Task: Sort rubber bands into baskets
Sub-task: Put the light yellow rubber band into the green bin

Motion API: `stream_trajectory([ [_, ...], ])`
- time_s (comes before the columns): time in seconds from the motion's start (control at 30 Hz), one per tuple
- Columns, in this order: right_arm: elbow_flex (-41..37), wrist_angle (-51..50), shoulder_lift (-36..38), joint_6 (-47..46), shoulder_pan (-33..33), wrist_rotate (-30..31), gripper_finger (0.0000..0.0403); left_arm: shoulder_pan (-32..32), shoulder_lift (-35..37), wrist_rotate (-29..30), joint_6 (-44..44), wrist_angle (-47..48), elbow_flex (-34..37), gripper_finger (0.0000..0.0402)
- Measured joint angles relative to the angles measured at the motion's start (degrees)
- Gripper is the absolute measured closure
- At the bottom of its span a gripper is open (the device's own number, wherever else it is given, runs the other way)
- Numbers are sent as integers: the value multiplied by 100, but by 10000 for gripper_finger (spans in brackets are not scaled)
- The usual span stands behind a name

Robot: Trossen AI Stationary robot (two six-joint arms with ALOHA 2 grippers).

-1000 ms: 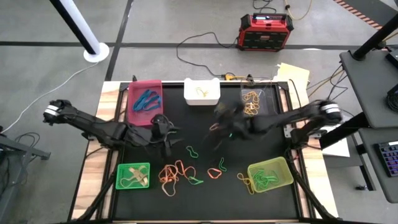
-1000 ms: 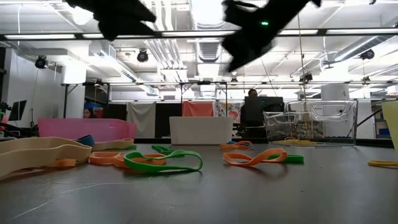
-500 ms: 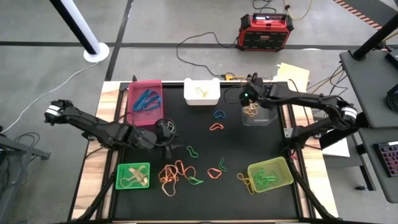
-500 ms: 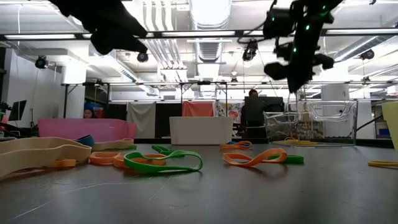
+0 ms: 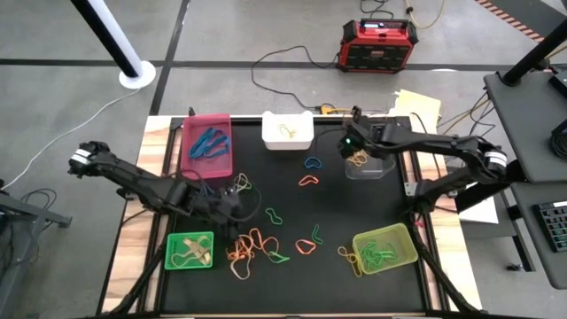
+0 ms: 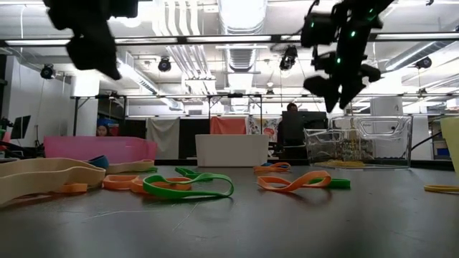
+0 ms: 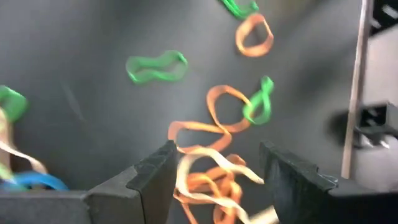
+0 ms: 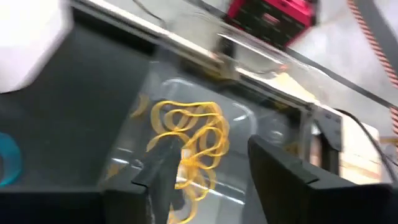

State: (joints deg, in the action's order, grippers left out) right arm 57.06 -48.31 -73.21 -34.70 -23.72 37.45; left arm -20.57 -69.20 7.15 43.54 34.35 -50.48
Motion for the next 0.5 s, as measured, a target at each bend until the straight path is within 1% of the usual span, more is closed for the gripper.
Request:
stream_trajectory([
  [0.07, 0, 5, 144, 0, 314, -54, 206, -145, -218, -207, 282, 20, -54, 193],
  [0.2, 0, 147, 426, -99, 1101, -18, 199, -461, -711, -356, 954, 20, -181, 194],
  [0.27, 0, 264, 482, -151, 1498, 1, 198, -608, -1001, -386, 1207, 27, -250, 194],
  [0.37, 1, 510, 496, -138, 2057, 3, 197, -769, -1417, -443, 1360, 47, -416, 193],
  [0.5, 2, 743, 446, -122, 2629, 61, 197, -785, -1968, -330, 1695, 283, -662, 193],
])
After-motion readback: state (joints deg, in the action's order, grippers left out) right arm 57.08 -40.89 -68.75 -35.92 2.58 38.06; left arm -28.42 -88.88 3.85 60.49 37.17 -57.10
